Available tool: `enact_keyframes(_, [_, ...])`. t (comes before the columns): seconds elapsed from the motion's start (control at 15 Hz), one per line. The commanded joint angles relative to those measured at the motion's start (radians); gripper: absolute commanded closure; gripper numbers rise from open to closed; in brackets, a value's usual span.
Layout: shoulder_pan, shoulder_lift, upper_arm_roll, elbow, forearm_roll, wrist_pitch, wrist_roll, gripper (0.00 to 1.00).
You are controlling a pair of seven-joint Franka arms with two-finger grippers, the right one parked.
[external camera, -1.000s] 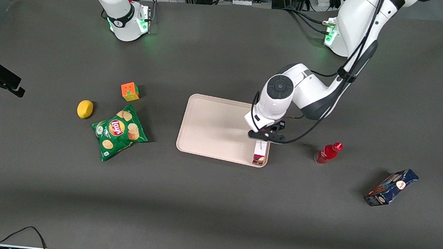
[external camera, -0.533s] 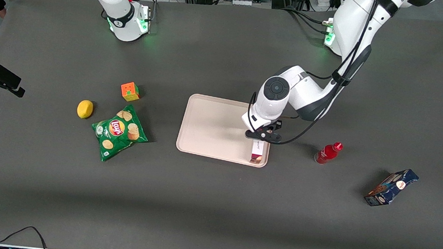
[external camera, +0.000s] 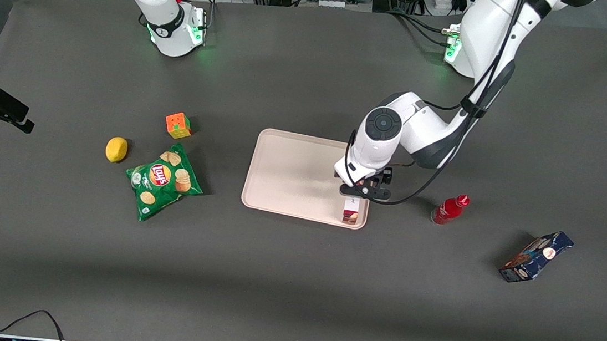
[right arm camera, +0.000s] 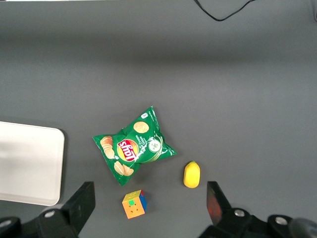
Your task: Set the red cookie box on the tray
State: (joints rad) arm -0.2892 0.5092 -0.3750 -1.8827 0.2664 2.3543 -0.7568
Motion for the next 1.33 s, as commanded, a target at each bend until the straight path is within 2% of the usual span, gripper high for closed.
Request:
enact_keyframes(0.0, [-0.008,-0.075,0.03,0.15,-0.082,-0.252,0.114,0.0])
enact_keyframes(0.13, [-0.004,-0.122,0.089,0.203,-0.212,-0.325,0.227,0.0])
enact_keyframes(0.2, [0.007,-0.154,0.116,0.205,-0.243,-0.348,0.279,0.0])
enact_keyframes(0.33, [0.031,-0.22,0.168,0.205,-0.257,-0.404,0.374,0.0])
enact_keyframes(0.53, [0.073,-0.342,0.238,0.209,-0.263,-0.487,0.425,0.0])
enact_keyframes(1.0, [0.163,-0.533,0.422,0.221,-0.262,-0.716,0.743,0.0])
enact_keyframes(1.27, [0.203,-0.597,0.447,0.215,-0.263,-0.762,0.827,0.0])
